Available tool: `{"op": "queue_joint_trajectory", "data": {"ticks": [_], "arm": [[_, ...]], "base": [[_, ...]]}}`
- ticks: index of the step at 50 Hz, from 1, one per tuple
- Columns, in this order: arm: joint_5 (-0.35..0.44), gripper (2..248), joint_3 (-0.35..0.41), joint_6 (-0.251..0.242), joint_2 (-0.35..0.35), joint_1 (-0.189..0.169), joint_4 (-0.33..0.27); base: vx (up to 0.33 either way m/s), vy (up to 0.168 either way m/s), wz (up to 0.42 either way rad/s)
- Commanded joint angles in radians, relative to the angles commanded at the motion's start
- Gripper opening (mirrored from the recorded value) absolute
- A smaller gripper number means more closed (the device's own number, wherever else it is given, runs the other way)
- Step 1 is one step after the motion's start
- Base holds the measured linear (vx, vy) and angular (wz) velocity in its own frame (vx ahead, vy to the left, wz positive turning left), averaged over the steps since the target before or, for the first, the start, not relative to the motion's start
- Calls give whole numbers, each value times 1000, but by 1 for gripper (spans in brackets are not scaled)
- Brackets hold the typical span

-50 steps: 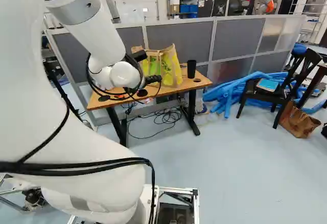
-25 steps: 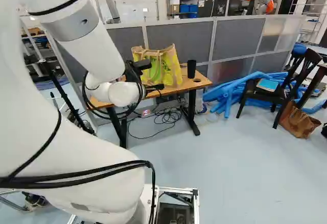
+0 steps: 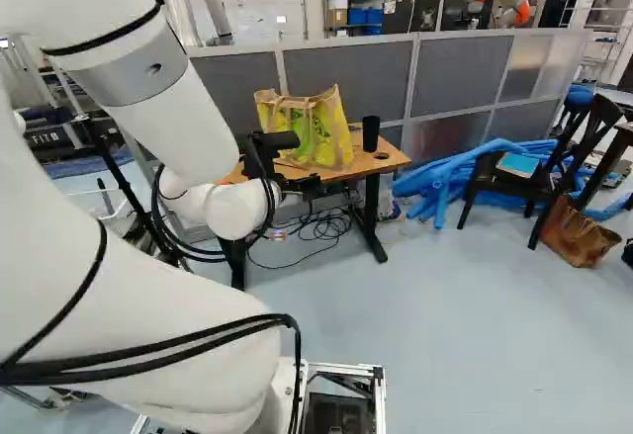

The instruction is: Pick up the bag on the ground and place it on the table

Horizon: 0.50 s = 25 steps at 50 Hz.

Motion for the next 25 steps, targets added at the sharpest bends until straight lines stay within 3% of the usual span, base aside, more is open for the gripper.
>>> {"op": "queue_joint_trajectory", "data": {"ticks": [25], "arm": [[83,247,60,52,22,-8,7]], "base": [[0,0,0]]}}
